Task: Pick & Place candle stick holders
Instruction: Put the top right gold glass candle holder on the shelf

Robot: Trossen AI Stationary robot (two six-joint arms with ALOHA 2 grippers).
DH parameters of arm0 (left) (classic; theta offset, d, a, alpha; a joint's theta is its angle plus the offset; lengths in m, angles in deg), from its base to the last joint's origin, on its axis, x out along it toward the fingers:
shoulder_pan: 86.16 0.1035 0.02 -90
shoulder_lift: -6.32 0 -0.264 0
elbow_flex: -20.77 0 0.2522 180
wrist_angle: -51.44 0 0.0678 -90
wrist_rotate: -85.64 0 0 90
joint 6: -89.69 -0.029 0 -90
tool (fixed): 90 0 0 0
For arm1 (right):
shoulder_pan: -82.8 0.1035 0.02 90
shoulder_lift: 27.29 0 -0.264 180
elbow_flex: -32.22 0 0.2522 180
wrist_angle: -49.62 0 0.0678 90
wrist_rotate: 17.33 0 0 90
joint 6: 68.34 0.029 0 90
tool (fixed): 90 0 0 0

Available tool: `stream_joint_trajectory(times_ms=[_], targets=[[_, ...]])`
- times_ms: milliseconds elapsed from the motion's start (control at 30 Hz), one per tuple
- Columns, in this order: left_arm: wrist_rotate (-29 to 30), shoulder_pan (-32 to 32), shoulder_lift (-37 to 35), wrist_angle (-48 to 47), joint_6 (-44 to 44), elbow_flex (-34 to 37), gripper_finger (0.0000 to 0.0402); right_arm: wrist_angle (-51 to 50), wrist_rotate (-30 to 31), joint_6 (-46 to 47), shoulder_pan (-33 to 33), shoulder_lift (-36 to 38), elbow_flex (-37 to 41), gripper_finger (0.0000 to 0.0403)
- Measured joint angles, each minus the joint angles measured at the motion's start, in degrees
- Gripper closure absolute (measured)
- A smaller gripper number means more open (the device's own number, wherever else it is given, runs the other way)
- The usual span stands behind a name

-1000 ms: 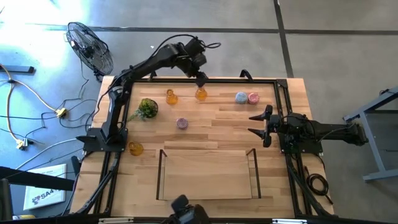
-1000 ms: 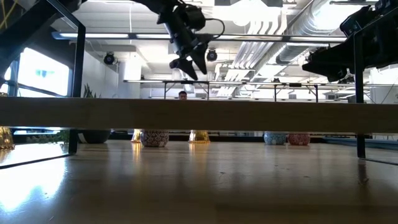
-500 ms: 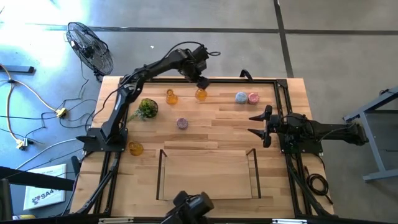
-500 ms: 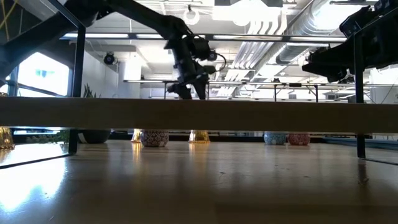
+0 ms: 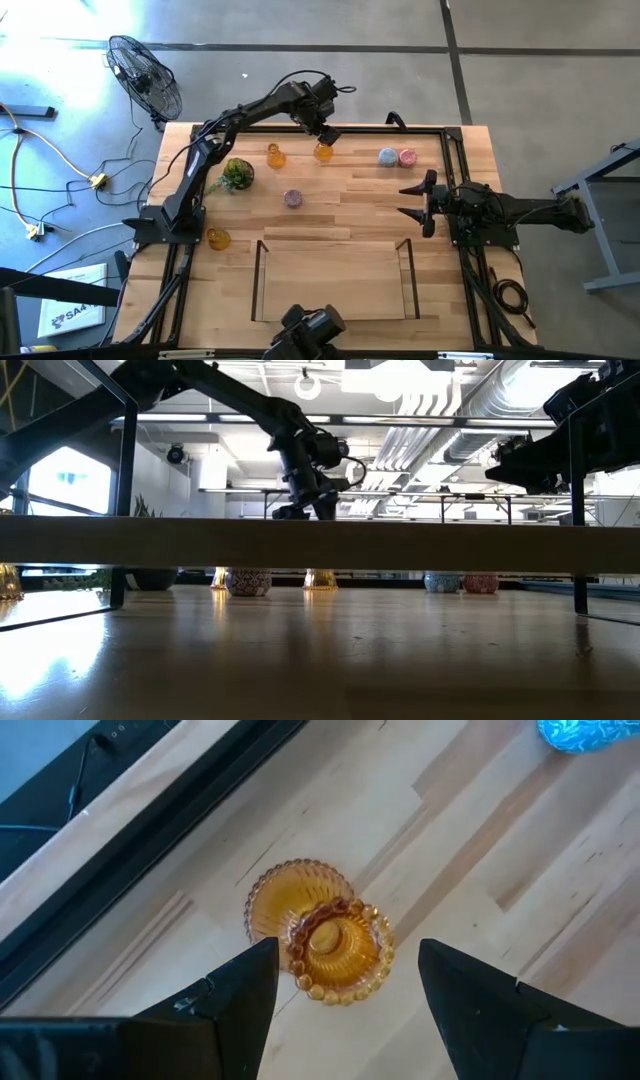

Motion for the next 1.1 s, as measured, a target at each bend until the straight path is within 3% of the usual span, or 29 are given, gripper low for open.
stream_joint_trajectory(times_ms=[433,1100], targets=[[-2.91,-0.01,4.96,-0.11,-0.41,-0.04,0.0165,-1.16,-0.11,0.00,-0.02,-1.03,0.00,0.0153],[-3.94,0.74,5.05,2.63,-9.08,0.00,0.0165,-2.79,-0.22,0.02,-0.01,-1.03,0.00,0.0153]])
